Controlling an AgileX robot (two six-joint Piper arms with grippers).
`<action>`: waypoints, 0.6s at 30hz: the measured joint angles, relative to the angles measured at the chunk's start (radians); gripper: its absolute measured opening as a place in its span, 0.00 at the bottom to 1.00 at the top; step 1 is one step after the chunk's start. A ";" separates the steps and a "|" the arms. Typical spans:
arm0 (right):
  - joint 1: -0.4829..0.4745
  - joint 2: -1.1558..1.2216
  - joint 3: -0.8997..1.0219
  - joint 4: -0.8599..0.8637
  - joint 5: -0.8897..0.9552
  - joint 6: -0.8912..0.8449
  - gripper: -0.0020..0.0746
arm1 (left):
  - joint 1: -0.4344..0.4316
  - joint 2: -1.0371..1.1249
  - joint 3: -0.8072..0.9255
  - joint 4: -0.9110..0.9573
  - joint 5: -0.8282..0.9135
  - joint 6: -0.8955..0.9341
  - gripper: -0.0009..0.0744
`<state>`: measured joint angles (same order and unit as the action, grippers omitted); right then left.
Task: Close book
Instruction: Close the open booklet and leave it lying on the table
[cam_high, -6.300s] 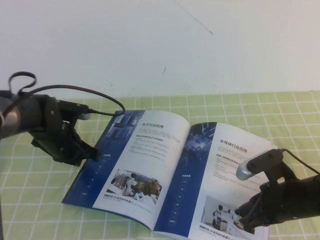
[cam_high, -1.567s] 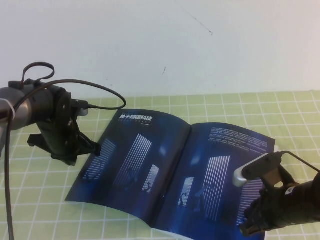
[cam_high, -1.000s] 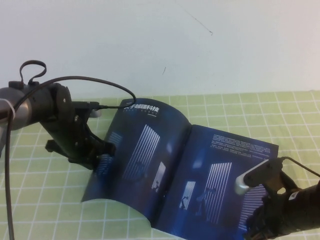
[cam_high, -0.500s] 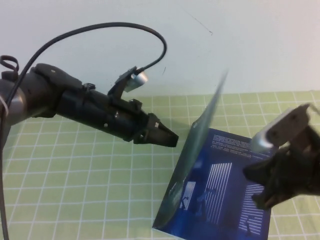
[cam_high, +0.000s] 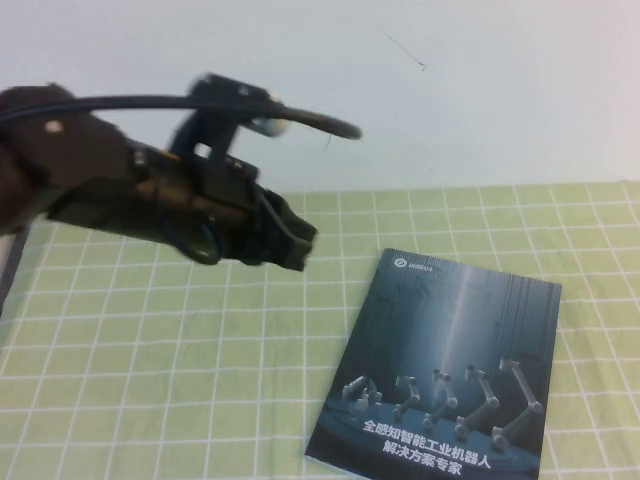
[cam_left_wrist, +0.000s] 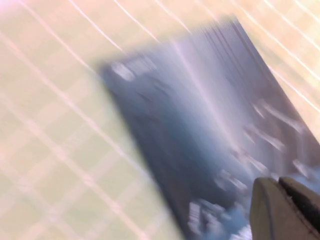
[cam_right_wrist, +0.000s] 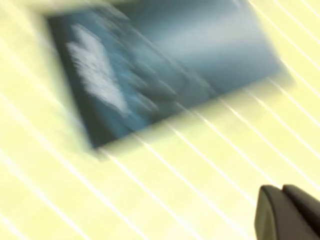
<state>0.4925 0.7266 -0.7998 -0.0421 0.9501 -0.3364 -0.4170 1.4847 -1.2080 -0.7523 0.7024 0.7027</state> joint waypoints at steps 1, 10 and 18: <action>0.000 -0.034 0.000 -0.083 0.045 0.067 0.02 | 0.000 -0.040 0.021 0.018 -0.034 -0.012 0.01; 0.000 -0.345 0.115 -0.375 0.079 0.376 0.02 | 0.000 -0.473 0.406 0.101 -0.377 -0.001 0.01; 0.000 -0.492 0.384 -0.352 -0.129 0.458 0.02 | 0.000 -0.777 0.734 0.096 -0.612 0.067 0.01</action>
<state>0.4925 0.2348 -0.4162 -0.3939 0.8214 0.1221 -0.4170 0.7074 -0.4737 -0.6559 0.0899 0.7699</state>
